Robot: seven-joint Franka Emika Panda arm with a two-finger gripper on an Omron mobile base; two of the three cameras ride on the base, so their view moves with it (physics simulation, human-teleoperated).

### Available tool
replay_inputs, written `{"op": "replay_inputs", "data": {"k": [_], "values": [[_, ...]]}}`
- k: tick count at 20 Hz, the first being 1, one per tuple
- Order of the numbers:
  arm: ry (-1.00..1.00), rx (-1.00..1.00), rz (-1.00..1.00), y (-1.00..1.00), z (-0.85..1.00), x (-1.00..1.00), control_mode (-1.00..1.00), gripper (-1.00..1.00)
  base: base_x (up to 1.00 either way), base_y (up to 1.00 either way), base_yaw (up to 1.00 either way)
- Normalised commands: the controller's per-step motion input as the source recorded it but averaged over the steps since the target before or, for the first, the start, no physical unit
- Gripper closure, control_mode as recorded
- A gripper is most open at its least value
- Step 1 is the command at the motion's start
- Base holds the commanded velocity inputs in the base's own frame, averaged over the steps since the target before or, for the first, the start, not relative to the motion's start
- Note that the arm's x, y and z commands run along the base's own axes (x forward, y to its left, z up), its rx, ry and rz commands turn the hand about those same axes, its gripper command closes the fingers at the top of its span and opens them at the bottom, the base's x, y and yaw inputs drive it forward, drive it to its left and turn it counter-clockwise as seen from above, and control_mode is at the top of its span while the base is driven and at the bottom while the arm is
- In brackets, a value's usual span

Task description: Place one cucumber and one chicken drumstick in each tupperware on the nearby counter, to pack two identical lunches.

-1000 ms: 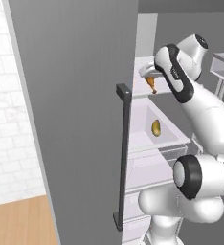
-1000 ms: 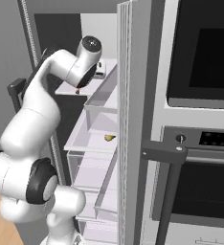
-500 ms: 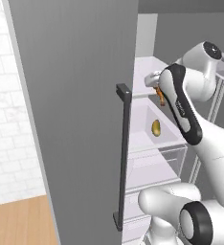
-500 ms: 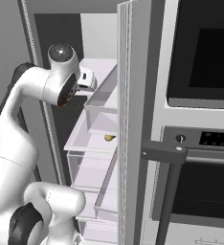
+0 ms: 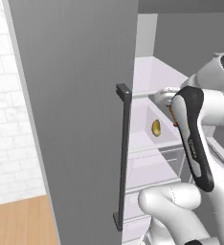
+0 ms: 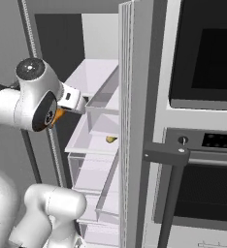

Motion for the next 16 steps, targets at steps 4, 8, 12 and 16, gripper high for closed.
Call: {"op": "replay_inputs", "data": {"k": [4, 8, 12, 16], "values": [[0.39, -0.05, -0.05, 0.09, -0.14, -1.0, -1.0, 1.0, 0.0, 0.0, 0.0], [0.29, -0.2, 0.0, 0.13, -0.64, -0.93, -1.0, 1.0, 0.0, 0.0, 0.0], [0.2, -0.03, 0.05, 0.03, -0.6, -0.51, -1.0, 1.0, 0.0, 0.0, 0.0], [0.01, 0.03, 0.07, 0.04, -0.29, -0.13, -1.0, 1.0, 0.0, 0.0, 0.0]]}}
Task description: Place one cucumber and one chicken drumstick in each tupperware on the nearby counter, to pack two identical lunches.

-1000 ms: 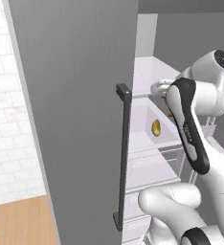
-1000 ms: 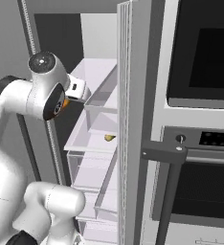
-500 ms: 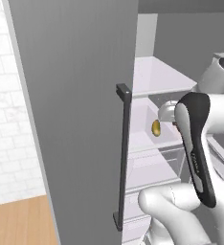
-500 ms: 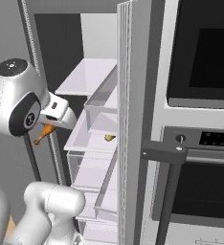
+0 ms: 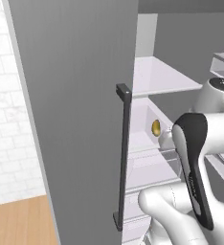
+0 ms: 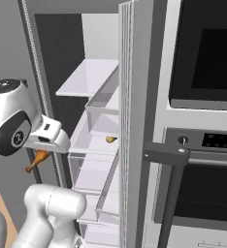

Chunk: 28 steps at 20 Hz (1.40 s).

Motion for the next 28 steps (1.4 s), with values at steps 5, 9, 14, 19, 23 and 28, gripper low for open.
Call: {"op": "replay_inputs", "data": {"k": [5, 9, 14, 19, 23, 28], "values": [[0.0, 0.0, 0.0, 0.0, -0.01, 0.0, -1.0, 1.0, 0.0, 0.0, 0.0], [0.0, 0.0, 0.0, 0.0, 0.0, -0.11, -1.0, 1.0, 0.0, 0.0, 0.0], [0.0, -0.01, 0.02, 0.09, 0.0, -0.24, 1.0, 1.0, -0.57, 0.12, 0.0], [0.0, 0.0, 0.0, 0.0, 0.0, 0.0, 1.0, 1.0, -1.0, 0.11, 0.0], [0.0, 0.0, 0.0, 0.0, 0.0, 0.0, 1.0, 1.0, -1.0, -0.18, -0.14], [0.0, 0.0, 0.0, 0.0, 0.0, 0.0, 1.0, 1.0, -0.51, -0.81, -0.5]]}}
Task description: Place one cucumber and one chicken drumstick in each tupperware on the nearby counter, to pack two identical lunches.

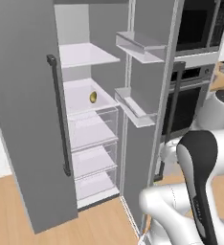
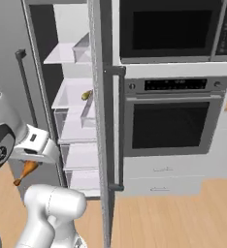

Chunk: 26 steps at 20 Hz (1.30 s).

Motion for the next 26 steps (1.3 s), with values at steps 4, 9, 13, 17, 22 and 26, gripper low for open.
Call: {"op": "replay_inputs", "data": {"k": [4, 9, 13, 17, 22, 26], "values": [[0.0, 0.0, 0.0, 0.0, 0.0, 0.0, 1.0, 1.0, 0.01, -1.0, -0.58], [0.0, 0.0, 0.0, 0.0, 0.0, 0.0, 1.0, 1.0, 0.49, -0.71, -0.56], [0.0, 0.0, 0.0, 0.0, 0.0, 0.0, 1.0, 1.0, 0.7, -0.72, -0.46], [0.0, 0.0, 0.0, 0.0, 0.0, 0.0, 1.0, 1.0, 0.91, -0.33, -0.33], [0.0, 0.0, 0.0, 0.0, 0.0, 0.0, 1.0, 1.0, 1.0, -0.12, -0.19], [0.0, 0.0, 0.0, 0.0, 0.0, 0.0, 1.0, 1.0, 1.0, 0.12, -0.12]]}}
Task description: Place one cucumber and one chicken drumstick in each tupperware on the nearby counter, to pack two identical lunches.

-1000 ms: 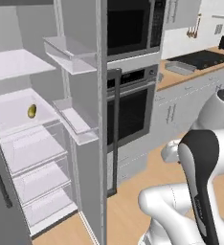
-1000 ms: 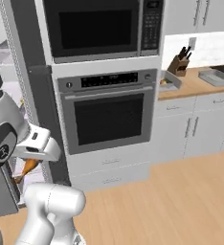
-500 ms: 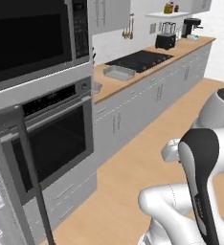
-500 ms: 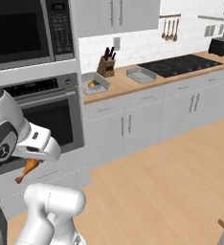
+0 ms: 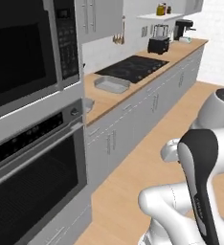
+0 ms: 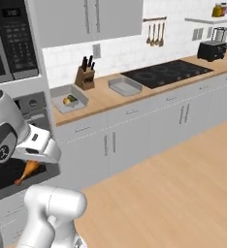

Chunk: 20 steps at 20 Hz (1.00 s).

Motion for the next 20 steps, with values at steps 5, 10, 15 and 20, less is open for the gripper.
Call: {"op": "replay_inputs", "data": {"k": [5, 10, 15, 20], "values": [[0.0, 0.0, 0.0, 0.0, 0.0, 0.0, 1.0, 1.0, 1.0, -0.01, -0.05], [0.0, 0.0, 0.0, 0.0, 0.0, 0.0, 1.0, 1.0, 1.0, -0.18, 0.0], [0.0, 0.0, 0.0, 0.0, 0.0, 0.0, 1.0, 1.0, 1.0, -0.43, 0.06], [0.0, 0.0, 0.0, 0.0, 0.0, 0.0, 1.0, 1.0, 1.0, -0.61, 0.29]]}}
